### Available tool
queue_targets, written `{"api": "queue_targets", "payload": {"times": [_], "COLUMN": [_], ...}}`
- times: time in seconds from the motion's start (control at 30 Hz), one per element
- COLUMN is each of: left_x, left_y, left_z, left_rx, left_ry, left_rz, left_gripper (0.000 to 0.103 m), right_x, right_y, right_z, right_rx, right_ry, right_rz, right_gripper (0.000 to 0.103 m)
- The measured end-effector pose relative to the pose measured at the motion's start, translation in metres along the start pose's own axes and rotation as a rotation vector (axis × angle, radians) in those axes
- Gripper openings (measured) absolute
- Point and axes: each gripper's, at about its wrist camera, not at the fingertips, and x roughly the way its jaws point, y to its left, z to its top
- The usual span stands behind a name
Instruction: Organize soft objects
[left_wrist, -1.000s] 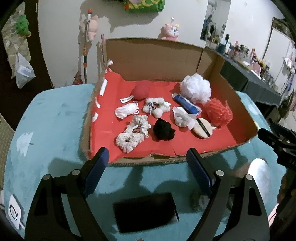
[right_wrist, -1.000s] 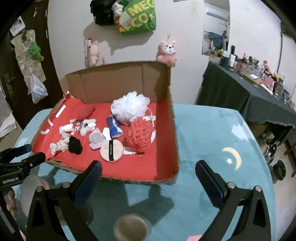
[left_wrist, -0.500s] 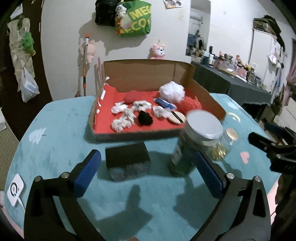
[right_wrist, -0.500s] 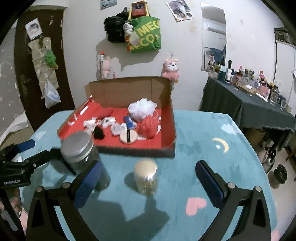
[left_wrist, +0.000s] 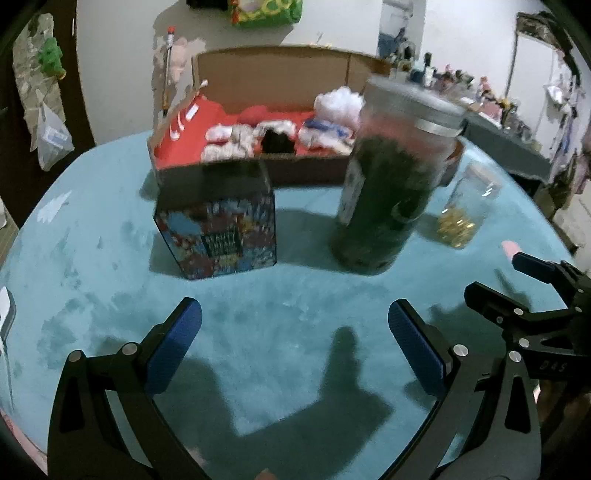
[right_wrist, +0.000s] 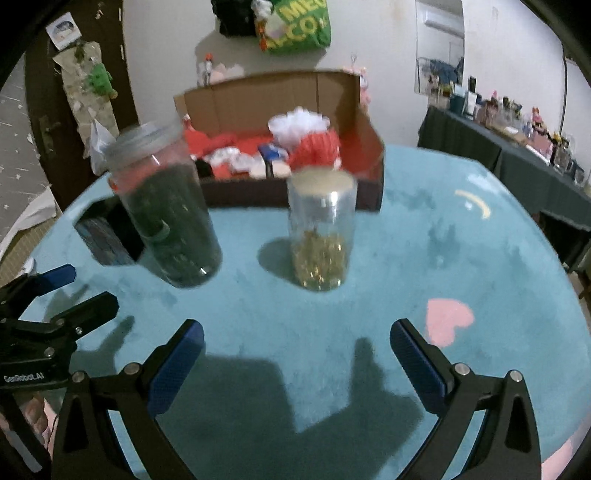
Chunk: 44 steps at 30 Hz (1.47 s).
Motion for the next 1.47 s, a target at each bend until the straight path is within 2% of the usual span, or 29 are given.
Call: {"api": "queue_targets", "payload": {"times": [0.17, 0.27, 0.63, 1.47], "left_x": [0.025, 0.036, 0.038, 0.04], "left_y": [-0.002, -0.004, 0.002, 0.002], "left_z": [-0.006, -0.008, -0.004, -0.003], "left_rx": [-0.003, -0.006, -0.038, -0.04], "left_ry": [0.059, 0.094, 0.1, 0.099], "left_rz": [0.05, 0.073, 0.083, 0.089], "left_gripper": [0.103, 0.103, 0.103, 0.103], "right_x": [0.021, 0.023, 0.022, 0.024], "right_y": [-0.005, -0.005, -0.008, -0.008], "right_z": [-0.005, -0.004, -0.007, -0.006], "right_rx": [0.02, 0.019, 0.037, 0.037], "right_ry": [0.052, 0.054, 0.067, 0.073], "right_rz": [-0.014, -0.025, -0.077, -0.099], "right_gripper": [0.103, 0.103, 0.103, 0.103]}}
